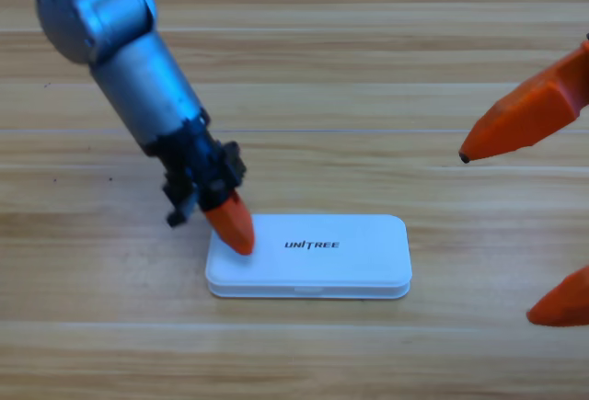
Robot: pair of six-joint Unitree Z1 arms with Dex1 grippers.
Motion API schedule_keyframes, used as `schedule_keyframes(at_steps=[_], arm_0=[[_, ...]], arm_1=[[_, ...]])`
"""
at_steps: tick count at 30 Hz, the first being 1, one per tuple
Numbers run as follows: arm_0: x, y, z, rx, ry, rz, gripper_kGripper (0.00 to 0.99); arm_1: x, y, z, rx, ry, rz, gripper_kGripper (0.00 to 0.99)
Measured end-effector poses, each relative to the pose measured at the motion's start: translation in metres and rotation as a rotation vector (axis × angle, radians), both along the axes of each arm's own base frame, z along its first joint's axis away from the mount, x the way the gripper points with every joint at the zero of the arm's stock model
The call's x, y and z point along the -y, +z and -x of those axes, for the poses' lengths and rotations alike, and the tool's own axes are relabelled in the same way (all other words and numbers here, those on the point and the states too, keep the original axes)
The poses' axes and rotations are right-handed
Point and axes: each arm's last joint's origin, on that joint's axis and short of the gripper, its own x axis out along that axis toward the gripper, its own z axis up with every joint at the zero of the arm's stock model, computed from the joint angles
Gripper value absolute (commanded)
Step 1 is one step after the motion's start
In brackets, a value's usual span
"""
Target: Clean up eraser and pencils
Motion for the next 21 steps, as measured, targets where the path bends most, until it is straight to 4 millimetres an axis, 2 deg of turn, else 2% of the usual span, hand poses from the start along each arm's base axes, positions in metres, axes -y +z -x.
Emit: schedule_keyframes(at_steps=[1, 4, 7, 10, 12, 14, 17, 21], arm_0=[[-0.003, 0.016, 0.004, 0.006, 0.001, -0.014, 0.986], [-0.015, 0.074, 0.022, 0.084, 0.03, -0.007, 0.99], [-0.033, 0.137, 0.055, 0.158, 0.054, 0.038, 0.99], [-0.044, 0.177, 0.094, 0.219, 0.034, 0.08, 0.99], [-0.047, 0.191, 0.113, 0.238, 0.02, 0.101, 0.99], [-0.045, 0.197, 0.129, 0.239, 0.005, 0.113, 0.99], [-0.041, 0.197, 0.148, 0.201, -0.027, 0.13, 0.99], [-0.038, 0.194, 0.163, 0.165, -0.067, 0.148, 0.99]], arm_1=[[0.0, 0.0, 0.0, 0.0, 0.0, 0.0, 0.943], [0.0, 0.0, 0.0, 0.0, 0.0, 0.0, 0.943], [0.0, 0.0, 0.0, 0.0, 0.0, 0.0, 0.943], [0.0, 0.0, 0.0, 0.0, 0.0, 0.0, 0.943], [0.0, 0.0, 0.0, 0.0, 0.0, 0.0, 0.943], [0.0, 0.0, 0.0, 0.0, 0.0, 0.0, 0.943], [0.0, 0.0, 0.0, 0.0, 0.0, 0.0, 0.943], [0.0, 0.0, 0.0, 0.0, 0.0, 0.0, 0.943]])
